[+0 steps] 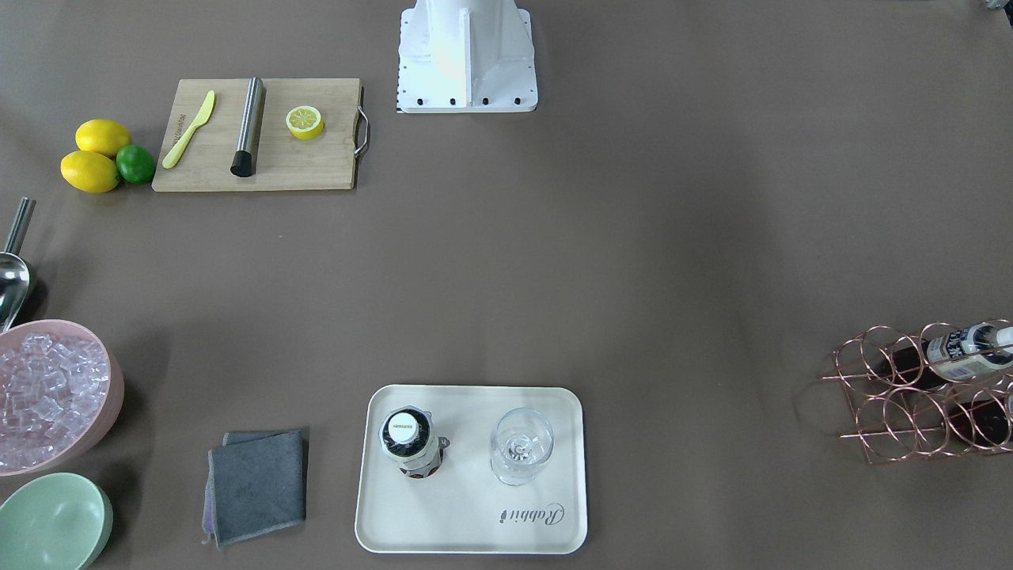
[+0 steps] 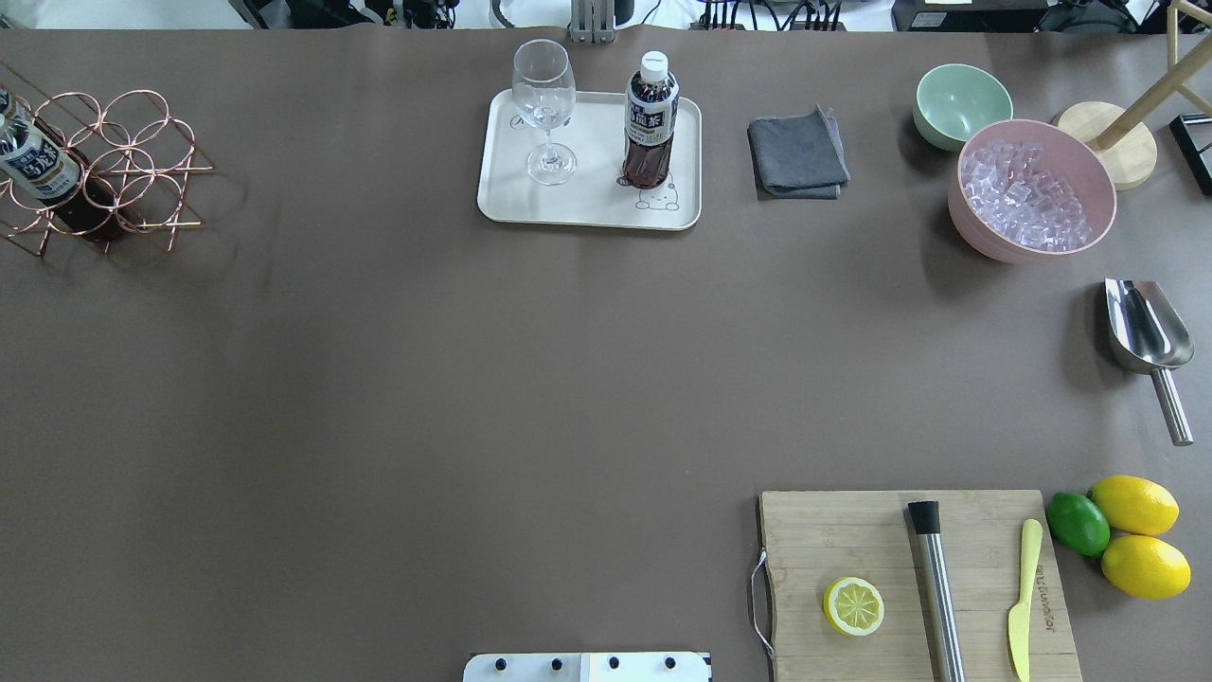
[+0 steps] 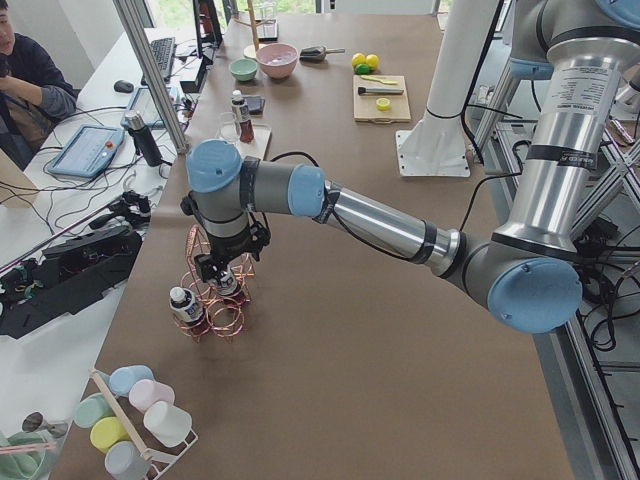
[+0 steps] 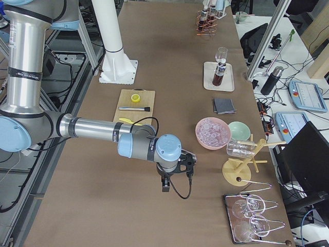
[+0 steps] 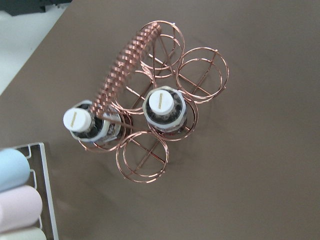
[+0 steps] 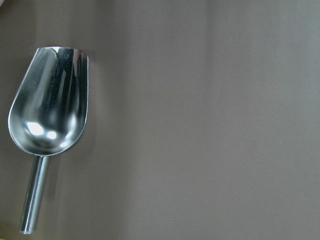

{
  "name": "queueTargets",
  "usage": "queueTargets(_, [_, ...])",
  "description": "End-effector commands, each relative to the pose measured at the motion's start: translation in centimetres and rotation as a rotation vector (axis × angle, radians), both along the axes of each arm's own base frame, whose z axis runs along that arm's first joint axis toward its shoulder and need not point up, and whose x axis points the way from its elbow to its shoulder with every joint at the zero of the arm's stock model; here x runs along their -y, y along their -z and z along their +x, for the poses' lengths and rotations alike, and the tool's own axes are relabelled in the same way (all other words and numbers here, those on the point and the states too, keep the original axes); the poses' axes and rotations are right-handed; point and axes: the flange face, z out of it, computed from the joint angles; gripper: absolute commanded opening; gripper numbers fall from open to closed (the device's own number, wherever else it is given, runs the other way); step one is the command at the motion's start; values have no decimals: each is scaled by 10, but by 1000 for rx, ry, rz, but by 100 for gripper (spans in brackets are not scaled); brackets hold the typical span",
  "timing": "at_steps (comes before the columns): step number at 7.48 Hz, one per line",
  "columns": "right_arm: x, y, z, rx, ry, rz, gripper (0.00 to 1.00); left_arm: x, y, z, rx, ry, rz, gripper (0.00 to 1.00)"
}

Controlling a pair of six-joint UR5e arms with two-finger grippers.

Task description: Take tea from basket to plate

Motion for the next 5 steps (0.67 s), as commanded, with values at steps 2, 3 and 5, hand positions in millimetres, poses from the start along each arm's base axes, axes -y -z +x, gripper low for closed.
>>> queueTargets(2, [0,0,0,-2,0,1,100,-17,-53,40,-18,248,-448,98])
queueTargets(3, [0,0,0,-1,0,0,100,-16,-66,46,-21,326,-566,98])
queueTargets(5, [0,-1,0,-1,0,-2,100,-25,-80,50,-47,430,-722,98])
